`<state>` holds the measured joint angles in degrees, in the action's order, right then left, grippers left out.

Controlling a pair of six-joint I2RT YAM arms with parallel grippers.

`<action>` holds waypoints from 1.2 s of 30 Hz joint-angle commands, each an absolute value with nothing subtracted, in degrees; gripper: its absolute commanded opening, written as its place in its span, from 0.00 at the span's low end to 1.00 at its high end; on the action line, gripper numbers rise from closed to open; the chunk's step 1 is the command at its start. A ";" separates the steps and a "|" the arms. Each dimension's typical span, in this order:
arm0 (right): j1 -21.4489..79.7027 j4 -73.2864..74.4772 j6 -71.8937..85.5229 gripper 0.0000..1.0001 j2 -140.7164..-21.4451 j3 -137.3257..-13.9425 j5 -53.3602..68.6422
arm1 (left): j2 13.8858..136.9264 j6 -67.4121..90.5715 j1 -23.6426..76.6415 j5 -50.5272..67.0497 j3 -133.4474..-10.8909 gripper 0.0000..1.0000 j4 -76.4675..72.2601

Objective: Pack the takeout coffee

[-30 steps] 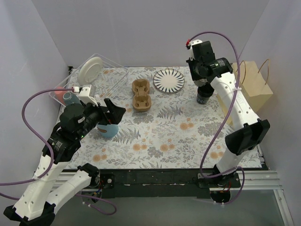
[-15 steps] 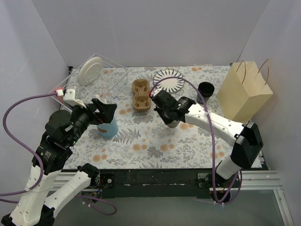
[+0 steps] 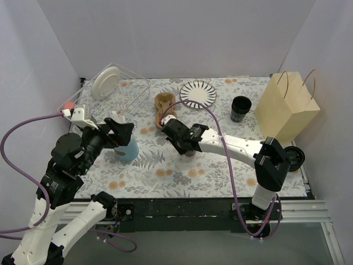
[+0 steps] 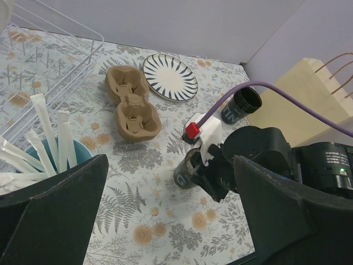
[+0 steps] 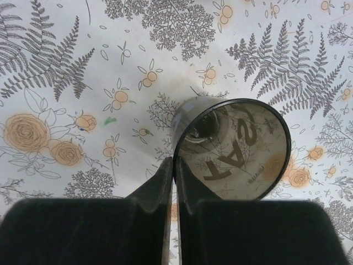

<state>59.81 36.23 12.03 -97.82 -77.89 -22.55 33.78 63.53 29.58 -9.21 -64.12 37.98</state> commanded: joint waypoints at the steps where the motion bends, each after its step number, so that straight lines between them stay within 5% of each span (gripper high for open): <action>1: 60.56 36.12 12.92 0.16 -98.61 -79.63 -24.00 | 33.22 63.63 29.62 -10.20 -63.37 0.98 38.85; 7: 60.56 39.54 13.36 0.43 -97.21 -82.70 -22.59 | 33.31 63.37 29.71 -10.20 -63.37 0.98 39.11; 15: 59.07 44.38 13.80 0.44 -92.90 -86.22 -27.68 | 33.84 62.49 29.62 -9.06 -63.54 0.98 40.43; 22: 43.19 50.79 18.80 0.45 -88.08 -83.15 -36.72 | 36.29 62.84 29.62 -6.60 -63.37 0.98 43.15; 36: 15.40 48.96 24.70 0.55 -77.70 -56.44 -56.07 | 37.79 63.37 30.67 1.76 -61.52 0.98 41.57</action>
